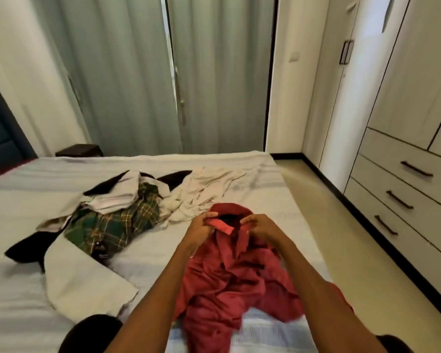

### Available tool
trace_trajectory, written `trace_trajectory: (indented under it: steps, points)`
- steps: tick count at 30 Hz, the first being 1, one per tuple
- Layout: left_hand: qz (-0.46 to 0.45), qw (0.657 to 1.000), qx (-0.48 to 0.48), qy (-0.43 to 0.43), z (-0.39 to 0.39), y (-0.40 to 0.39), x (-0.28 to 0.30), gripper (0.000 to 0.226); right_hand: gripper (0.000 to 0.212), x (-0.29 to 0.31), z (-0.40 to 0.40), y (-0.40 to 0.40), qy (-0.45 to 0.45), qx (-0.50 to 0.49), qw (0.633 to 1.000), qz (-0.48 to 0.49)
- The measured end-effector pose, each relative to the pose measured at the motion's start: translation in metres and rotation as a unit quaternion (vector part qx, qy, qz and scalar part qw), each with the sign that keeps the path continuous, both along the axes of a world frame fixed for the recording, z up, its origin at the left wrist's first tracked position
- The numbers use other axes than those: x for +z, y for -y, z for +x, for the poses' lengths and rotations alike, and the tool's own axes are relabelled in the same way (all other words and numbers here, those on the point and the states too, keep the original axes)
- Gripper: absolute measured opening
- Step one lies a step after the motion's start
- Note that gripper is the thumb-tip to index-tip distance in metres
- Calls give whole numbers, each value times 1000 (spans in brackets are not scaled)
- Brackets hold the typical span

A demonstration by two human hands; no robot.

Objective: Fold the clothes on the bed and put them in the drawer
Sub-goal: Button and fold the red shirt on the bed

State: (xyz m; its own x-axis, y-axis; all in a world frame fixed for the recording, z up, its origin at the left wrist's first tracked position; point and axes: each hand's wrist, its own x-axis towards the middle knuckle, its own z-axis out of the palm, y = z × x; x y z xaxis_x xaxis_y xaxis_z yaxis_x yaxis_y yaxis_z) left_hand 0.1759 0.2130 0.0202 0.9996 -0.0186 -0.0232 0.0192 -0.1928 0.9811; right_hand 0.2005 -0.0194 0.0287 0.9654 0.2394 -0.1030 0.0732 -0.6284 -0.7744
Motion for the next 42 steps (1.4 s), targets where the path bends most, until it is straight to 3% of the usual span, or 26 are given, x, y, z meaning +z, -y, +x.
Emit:
trace_trajectory:
  steps: [4,7,9,12,14,17,19,21,25,28,31,35,38,42]
  points:
    - [159,987,1,25,9,-6,-35,27,15,-37,-2,3,44,7,998,-55]
    - [237,969,9,72,20,-13,-46,7,44,-52,11,3,12,32,999,-17]
    - [268,960,18,76,25,-17,-50,14,61,-59,20,4,-1,35,999,7]
    - [276,960,6,53,34,-17,-60,34,70,-73,37,0,10,32,999,6]
    - [293,955,-1,51,36,-14,-64,47,62,-67,33,-7,41,12,999,-33]
    - [336,938,5,81,39,-11,-73,31,43,-66,33,-11,85,28,989,-116]
    - [386,912,16,142,40,-12,-77,15,36,-71,34,-10,128,38,974,-181]
    - [471,862,20,185,43,-14,-80,8,29,-79,35,-7,182,38,952,-244]
    - [558,806,-86,177,48,-19,-83,35,24,-92,38,-2,315,64,899,-297]
    - [589,777,-155,161,52,-25,-83,45,34,-99,46,-2,360,155,863,-319]
    - [577,786,-156,162,59,-30,-90,40,36,-105,47,-5,366,227,848,-309]
    - [569,789,-153,173,67,-34,-96,28,31,-113,46,-13,358,233,850,-308]
    - [528,819,-123,186,70,-30,-98,29,27,-119,47,-16,363,227,855,-294]
    - [478,865,-73,137,70,-27,-90,23,27,-121,48,-22,378,225,852,-285]
